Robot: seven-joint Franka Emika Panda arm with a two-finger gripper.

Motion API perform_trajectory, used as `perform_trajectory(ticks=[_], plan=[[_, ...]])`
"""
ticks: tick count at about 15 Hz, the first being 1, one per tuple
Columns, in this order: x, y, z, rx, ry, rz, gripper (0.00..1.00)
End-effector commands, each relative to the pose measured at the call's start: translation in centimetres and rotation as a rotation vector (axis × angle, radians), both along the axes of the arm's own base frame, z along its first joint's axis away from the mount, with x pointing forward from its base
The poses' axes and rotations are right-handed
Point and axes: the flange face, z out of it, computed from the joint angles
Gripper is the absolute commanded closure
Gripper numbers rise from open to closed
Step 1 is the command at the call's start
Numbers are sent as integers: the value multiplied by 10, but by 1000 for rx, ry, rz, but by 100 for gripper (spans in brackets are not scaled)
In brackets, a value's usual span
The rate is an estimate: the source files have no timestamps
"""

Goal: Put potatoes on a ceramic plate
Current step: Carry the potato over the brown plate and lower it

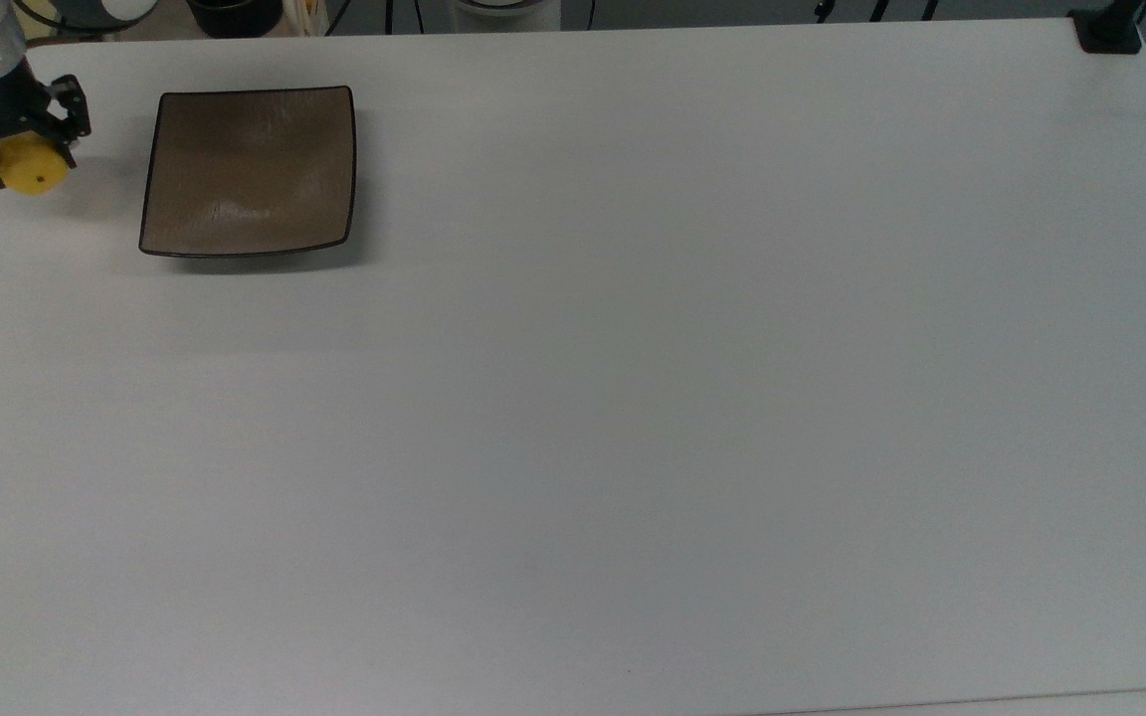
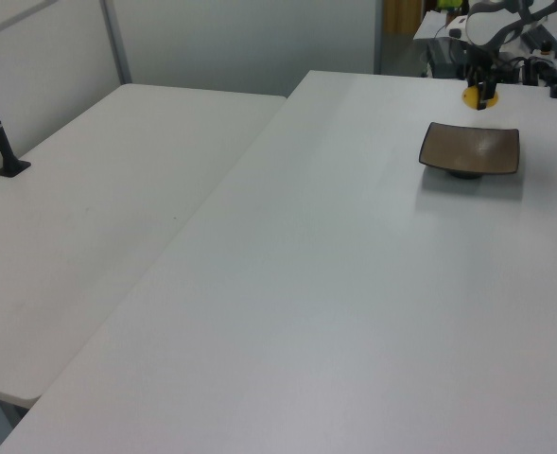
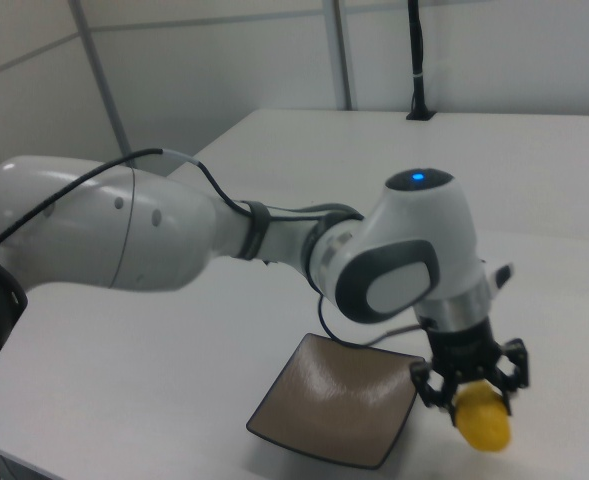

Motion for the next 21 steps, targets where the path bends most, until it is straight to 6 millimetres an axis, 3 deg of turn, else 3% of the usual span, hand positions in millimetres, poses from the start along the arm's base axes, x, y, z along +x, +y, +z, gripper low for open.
perform_trajectory(ticks=[1,6,7,8,10,12,13,21], plan=[[9,57,19,75,-5,-161,53],[23,110,25,105,-8,-346,53],[25,118,24,106,-12,-382,51],[28,126,23,110,-18,-409,42],[30,129,22,110,-20,-432,31],[29,129,20,111,-17,-435,4],[28,129,20,111,-16,-435,0],[26,128,34,111,-30,-440,0]])
